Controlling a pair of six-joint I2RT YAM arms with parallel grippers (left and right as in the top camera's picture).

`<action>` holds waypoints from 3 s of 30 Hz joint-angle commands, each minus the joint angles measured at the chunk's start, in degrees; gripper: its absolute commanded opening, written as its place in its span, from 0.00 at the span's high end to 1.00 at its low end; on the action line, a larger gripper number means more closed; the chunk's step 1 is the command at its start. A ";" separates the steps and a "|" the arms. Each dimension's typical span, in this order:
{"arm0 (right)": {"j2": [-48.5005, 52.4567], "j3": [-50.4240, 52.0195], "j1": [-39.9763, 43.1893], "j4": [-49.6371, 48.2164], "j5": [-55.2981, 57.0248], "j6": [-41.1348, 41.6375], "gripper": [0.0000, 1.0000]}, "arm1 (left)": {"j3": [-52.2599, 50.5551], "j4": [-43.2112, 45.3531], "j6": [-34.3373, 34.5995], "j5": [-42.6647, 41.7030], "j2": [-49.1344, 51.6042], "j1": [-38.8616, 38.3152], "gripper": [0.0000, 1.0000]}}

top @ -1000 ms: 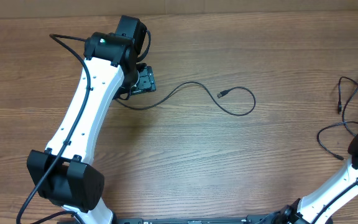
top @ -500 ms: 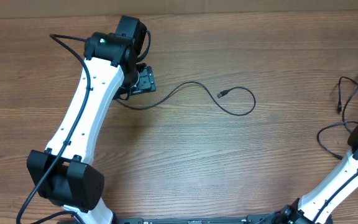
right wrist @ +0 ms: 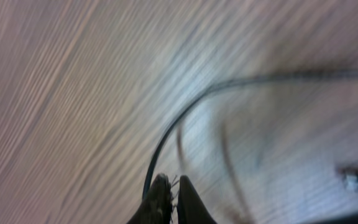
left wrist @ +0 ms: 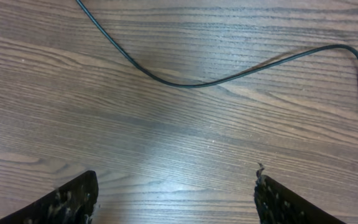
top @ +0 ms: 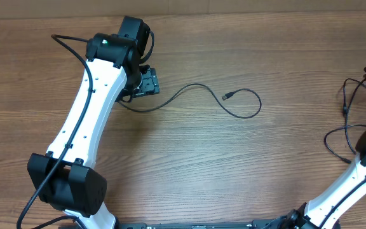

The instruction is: Untangle cables

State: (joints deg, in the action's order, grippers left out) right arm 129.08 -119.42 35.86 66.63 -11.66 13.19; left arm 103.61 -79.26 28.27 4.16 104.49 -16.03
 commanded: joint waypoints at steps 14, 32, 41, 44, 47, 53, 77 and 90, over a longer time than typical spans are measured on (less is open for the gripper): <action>-12.04 -0.63 -12.83 20.50 -4.68 -19.06 0.94 | -0.31 2.01 -2.62 1.60 -0.70 0.26 0.19; -12.04 -0.63 -17.57 16.15 -18.21 -18.86 0.28 | -0.31 1.11 -2.29 2.45 -0.70 0.33 0.22; -12.04 -0.63 -29.68 16.59 -5.88 -18.86 0.23 | -0.31 -2.91 10.36 5.77 -0.70 7.56 0.12; -11.93 -0.63 -35.12 16.52 -5.90 -19.15 0.16 | -0.31 -2.32 11.21 -0.22 -0.70 11.58 0.00; -11.08 -0.61 -40.83 15.98 -5.92 -19.34 0.13 | -0.31 -1.90 11.85 -4.55 -0.70 15.54 0.00; -7.52 -0.57 -52.26 12.48 -5.92 -5.73 0.12 | -0.31 -1.90 12.17 -7.19 -0.70 22.14 0.00; 2.95 -0.55 -69.92 -3.58 14.80 50.88 0.14 | -0.31 -2.16 9.38 -6.97 -0.70 22.36 0.00; 5.95 -0.55 -70.18 -6.16 16.06 53.09 0.21 | -0.31 -2.38 9.38 -6.99 -0.70 22.36 0.00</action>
State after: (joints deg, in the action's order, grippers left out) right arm 133.43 -119.61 -33.80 60.69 3.31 65.56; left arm 103.53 -81.47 38.83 -2.42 104.49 6.48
